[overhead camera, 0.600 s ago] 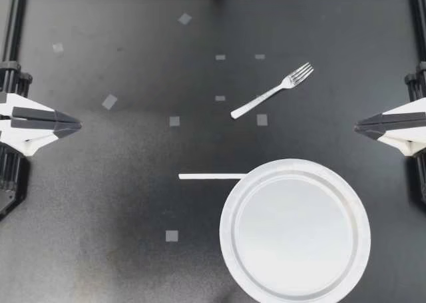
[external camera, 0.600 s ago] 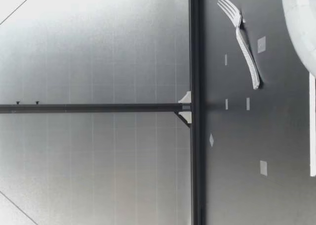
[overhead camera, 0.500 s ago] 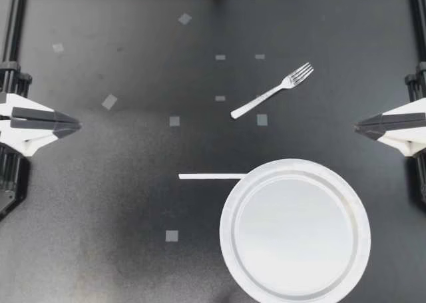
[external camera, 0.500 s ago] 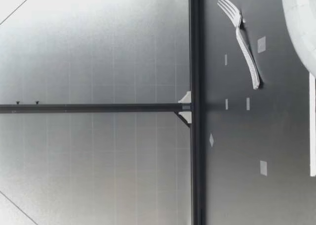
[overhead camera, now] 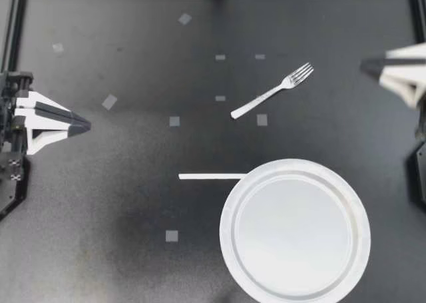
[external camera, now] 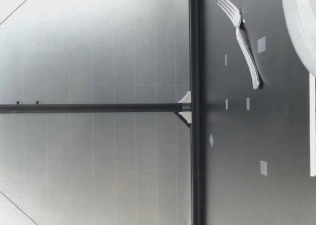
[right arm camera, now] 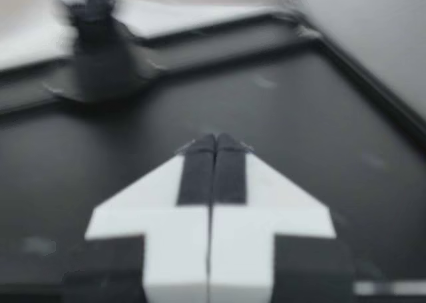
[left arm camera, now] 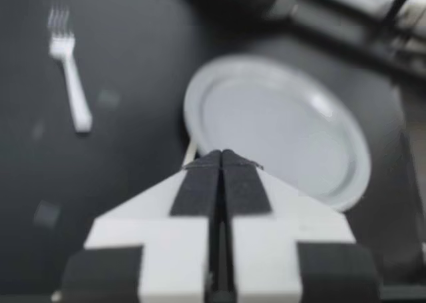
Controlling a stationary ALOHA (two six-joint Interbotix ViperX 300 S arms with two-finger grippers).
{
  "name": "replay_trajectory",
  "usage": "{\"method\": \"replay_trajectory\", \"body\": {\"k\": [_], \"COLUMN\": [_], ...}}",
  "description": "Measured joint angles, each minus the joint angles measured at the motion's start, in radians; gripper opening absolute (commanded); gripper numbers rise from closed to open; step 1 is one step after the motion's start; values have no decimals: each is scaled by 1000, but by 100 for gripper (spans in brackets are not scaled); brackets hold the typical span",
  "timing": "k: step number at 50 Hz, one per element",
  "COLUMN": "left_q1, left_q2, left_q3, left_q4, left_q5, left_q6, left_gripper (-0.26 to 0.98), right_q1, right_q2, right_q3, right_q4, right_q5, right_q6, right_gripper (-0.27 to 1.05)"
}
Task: Pick up the fork and place it on the plate.
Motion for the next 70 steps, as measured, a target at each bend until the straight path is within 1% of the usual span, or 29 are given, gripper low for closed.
{"method": "replay_trajectory", "body": {"k": [4, 6, 8, 12, 15, 18, 20, 23, 26, 30, 33, 34, 38, 44, 47, 55, 63, 70], "left_q1": [2, 0, 0, 0, 2, 2, 0, 2, 0, 0, 2, 2, 0, 0, 2, 2, 2, 2], "left_q2": [0, 0, 0, 0, 0, 0, 0, 0, 0, 0, 0, 0, 0, 2, 2, 2, 2, 2], "left_q3": [-6, -6, -6, -6, -5, -2, 3, 8, 9, 11, 11, 11, 11, 12, 12, 26, 43, 58], "left_q4": [-3, -3, -3, -3, -3, -3, -3, -3, -3, -3, -3, -3, -5, -3, -3, -3, -3, -3], "left_q5": [17, 15, 12, -5, -20, -32, -41, -51, -57, -57, -58, -60, -60, -60, -60, -64, -89, -106], "left_q6": [9, 14, 17, 21, 21, 21, 20, 18, 14, 14, 12, 12, 11, 11, 12, 17, 17, 18], "left_gripper": [-6, -6, -6, -6, -6, -6, -6, -6, -6, -6, -6, -6, -6, -6, -6, -6, -6, -6], "right_q1": [-95, -133, -155, -169, -169, -170, -169, -169, -160, -144, -137, -137, -123, -71, -52, -49, -49, -51], "right_q2": [34, 57, 83, 150, 195, 293, 351, 422, 502, 600, 676, 696, 775, 871, 904, 937, 969, 1035], "right_q3": [-78, -115, -143, -173, -178, -179, -179, -181, -190, -209, -229, -235, -258, -288, -301, -325, -362, -405], "right_q4": [-55, -95, -127, -172, -176, -170, -164, -164, -163, -161, -160, -161, -160, -160, -160, -160, -161, -161], "right_q5": [120, 170, 201, 229, 225, 216, 210, 207, 206, 209, 215, 216, 227, 255, 270, 295, 370, 449], "right_q6": [-31, -71, -106, -195, -245, -313, -334, -354, -367, -368, -371, -373, -385, -390, -391, -422, -554, -621], "right_gripper": [-10, -10, -10, -9, -9, -7, -2, 8, 24, 51, 65, 67, 63, 57, 56, 56, 56, 56]}}
